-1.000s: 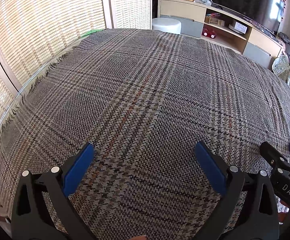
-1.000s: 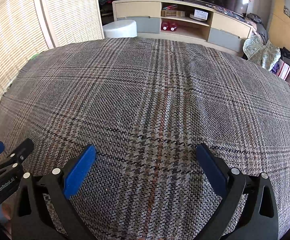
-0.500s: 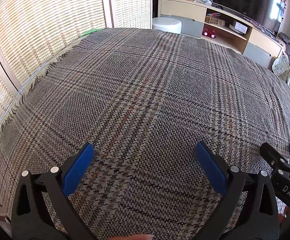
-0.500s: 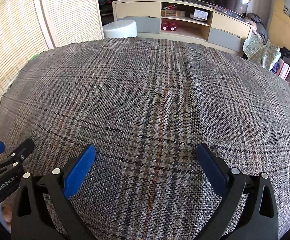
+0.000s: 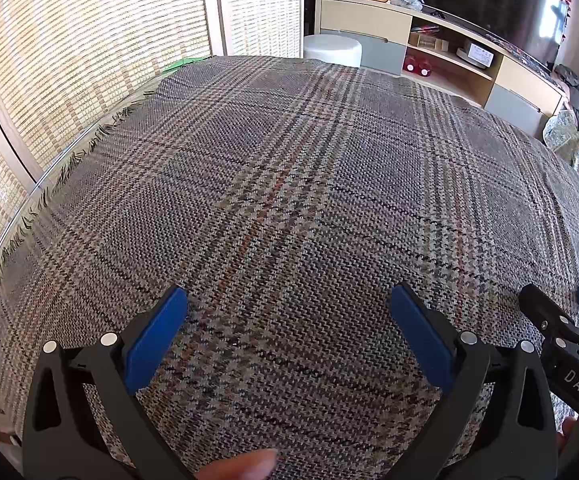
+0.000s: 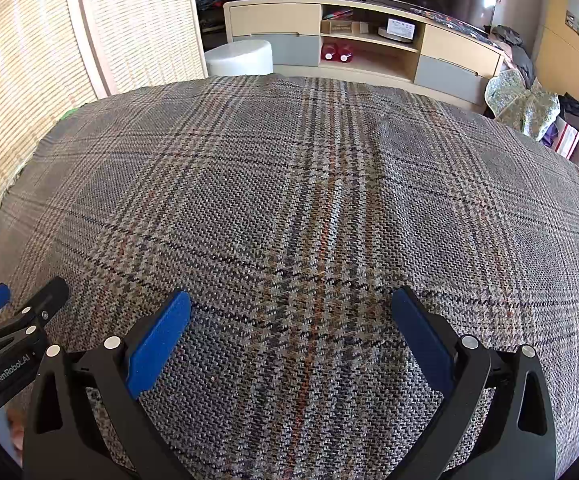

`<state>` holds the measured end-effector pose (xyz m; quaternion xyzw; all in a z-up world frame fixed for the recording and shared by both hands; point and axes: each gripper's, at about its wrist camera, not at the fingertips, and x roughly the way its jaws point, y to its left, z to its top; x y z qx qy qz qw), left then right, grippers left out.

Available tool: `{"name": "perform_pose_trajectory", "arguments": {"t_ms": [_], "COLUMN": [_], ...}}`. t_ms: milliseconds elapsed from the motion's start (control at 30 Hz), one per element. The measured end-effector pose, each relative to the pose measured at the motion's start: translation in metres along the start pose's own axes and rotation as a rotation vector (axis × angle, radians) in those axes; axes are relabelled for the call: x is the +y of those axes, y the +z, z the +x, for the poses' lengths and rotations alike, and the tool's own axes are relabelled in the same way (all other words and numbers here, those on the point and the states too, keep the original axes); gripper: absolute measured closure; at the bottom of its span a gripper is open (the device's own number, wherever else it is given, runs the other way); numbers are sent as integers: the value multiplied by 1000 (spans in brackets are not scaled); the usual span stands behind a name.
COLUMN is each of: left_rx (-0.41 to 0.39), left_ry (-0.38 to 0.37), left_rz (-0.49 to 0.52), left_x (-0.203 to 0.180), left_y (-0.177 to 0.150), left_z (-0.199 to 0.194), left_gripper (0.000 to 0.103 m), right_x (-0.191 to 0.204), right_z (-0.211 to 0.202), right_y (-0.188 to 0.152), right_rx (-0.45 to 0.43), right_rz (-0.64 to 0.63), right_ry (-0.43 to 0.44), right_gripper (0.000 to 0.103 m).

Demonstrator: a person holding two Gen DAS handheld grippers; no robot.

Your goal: Collect trash

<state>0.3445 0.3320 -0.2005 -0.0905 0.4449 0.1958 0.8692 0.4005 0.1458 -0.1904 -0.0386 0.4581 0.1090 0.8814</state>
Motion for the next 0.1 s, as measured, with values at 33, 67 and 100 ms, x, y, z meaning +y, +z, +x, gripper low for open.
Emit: {"name": "perform_pose_trajectory", "arguments": {"t_ms": [33,67,100], "left_rx": [0,0,0], "left_ry": [0,2,1], "left_rz": [-3,-2,-3], "left_x": [0,0,0], "left_y": [0,0,0], "left_z": [0,0,0], "left_gripper": [7,7,7], "right_x": [0,0,0], "right_z": [0,0,0], "right_y": [0,0,0], "right_rx": [0,0,0], "right_rz": [0,0,0], "right_ry": [0,0,0], "right_gripper": [2,2,2]}}
